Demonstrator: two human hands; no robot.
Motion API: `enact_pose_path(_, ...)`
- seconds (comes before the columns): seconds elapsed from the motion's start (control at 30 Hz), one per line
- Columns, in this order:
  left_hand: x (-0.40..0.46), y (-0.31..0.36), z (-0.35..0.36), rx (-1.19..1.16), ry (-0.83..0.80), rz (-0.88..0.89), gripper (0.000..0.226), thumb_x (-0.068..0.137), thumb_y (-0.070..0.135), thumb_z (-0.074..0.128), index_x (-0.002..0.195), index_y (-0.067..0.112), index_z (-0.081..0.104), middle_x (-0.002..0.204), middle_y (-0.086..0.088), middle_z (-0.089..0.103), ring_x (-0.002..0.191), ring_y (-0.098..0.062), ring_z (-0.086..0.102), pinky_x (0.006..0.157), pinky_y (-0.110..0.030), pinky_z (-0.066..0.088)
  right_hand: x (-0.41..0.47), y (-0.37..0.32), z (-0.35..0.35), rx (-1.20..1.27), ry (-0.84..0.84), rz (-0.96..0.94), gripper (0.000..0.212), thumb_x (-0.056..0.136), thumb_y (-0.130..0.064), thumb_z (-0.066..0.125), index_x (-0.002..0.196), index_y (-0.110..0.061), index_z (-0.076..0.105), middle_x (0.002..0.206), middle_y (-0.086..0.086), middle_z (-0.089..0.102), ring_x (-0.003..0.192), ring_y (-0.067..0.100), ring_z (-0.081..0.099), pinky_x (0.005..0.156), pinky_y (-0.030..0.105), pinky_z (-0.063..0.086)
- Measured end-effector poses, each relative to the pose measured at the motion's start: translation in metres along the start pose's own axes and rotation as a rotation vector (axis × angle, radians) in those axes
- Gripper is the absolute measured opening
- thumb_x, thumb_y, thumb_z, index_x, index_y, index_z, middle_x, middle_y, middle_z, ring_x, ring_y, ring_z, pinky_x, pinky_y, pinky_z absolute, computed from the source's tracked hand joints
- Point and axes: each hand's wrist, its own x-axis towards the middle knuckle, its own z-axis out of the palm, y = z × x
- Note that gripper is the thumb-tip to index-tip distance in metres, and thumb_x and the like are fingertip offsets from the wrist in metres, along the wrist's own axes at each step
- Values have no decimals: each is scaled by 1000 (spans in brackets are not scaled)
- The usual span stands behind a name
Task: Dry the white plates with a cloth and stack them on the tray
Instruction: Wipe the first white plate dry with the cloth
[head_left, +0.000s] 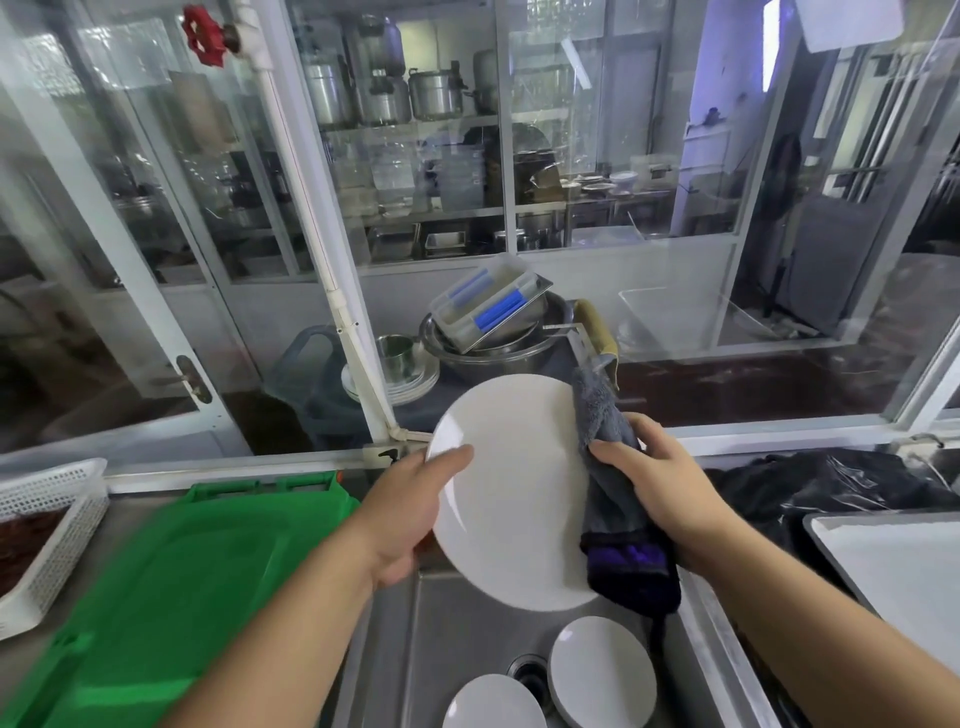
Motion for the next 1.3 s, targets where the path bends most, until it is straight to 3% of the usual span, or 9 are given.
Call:
enact_pose_path(0.17, 1, -2, 5, 105, 36, 105, 37, 86, 40, 65, 113, 16, 75, 108, -6, 80, 107, -30, 74, 104, -58, 52, 3, -3, 0, 17, -1, -69, 24, 95, -16, 73, 118, -25, 71, 108, 1, 79, 107, 26, 74, 102, 53, 56)
enact_pose_path(0.3, -2, -11, 16, 88, 80, 190, 22, 85, 43, 60, 95, 40, 79, 101, 1, 81, 104, -27, 74, 102, -58, 54, 3, 0, 2, 20, 7, -147, 45, 94, -18, 74, 134, -34, 63, 120, -5, 75, 114, 19, 71, 105, 48, 55)
enact_pose_path(0.37, 0, -15, 20, 35, 138, 216, 20, 90, 41, 62, 97, 34, 79, 102, 4, 80, 105, -24, 74, 102, -56, 54, 3, 4, 6, 93, 27, -117, 40, 92, -24, 74, 130, -32, 67, 117, -4, 77, 110, 21, 73, 103, 50, 56)
enact_pose_path(0.6, -7, -41, 43, -138, 328, 229, 39, 84, 61, 61, 108, 33, 73, 109, 11, 78, 109, -19, 72, 102, -51, 53, -6, 14, 24, 320, 158, -16, 20, 99, -13, 68, 116, -22, 71, 96, -3, 80, 83, 15, 77, 65, 25, 60)
enact_pose_path(0.7, -12, -46, 52, -218, 270, 146, 17, 103, 35, 57, 113, 30, 71, 110, 10, 79, 105, -14, 74, 96, -41, 55, -2, 15, 20, 250, 187, 3, 19, 95, -14, 70, 111, -23, 73, 99, 5, 79, 83, 19, 77, 71, 34, 64)
enact_pose_path(0.8, -13, -41, 45, -204, 136, 48, 19, 102, 26, 63, 118, 21, 72, 113, -1, 79, 105, -23, 75, 93, -49, 58, 4, 8, 7, 124, 180, 1, 19, 90, -18, 73, 107, -27, 75, 97, 5, 80, 90, 29, 77, 88, 49, 63)
enact_pose_path(0.93, -6, -14, 19, -94, 47, 24, 22, 102, 27, 58, 109, 14, 74, 106, -15, 79, 90, -27, 75, 68, -36, 59, 8, -11, -13, -4, 33, -92, 25, 94, -6, 69, 111, -25, 75, 101, 6, 79, 87, 22, 77, 80, 38, 64)
enact_pose_path(1.1, -2, -1, 12, 68, 109, 142, 21, 96, 33, 62, 96, 18, 77, 106, -11, 78, 111, -38, 69, 102, -55, 51, 9, -23, -14, -24, -45, -132, 31, 94, -4, 70, 113, -28, 74, 102, 0, 80, 93, 18, 76, 84, 33, 62)
enact_pose_path(1.3, -12, -14, 30, 51, 207, 280, 22, 82, 50, 57, 86, 36, 74, 94, -1, 76, 105, -35, 68, 97, -60, 54, 5, -21, -8, 131, 58, -100, 15, 95, -15, 72, 107, -20, 78, 103, 11, 79, 92, 28, 75, 88, 49, 63)
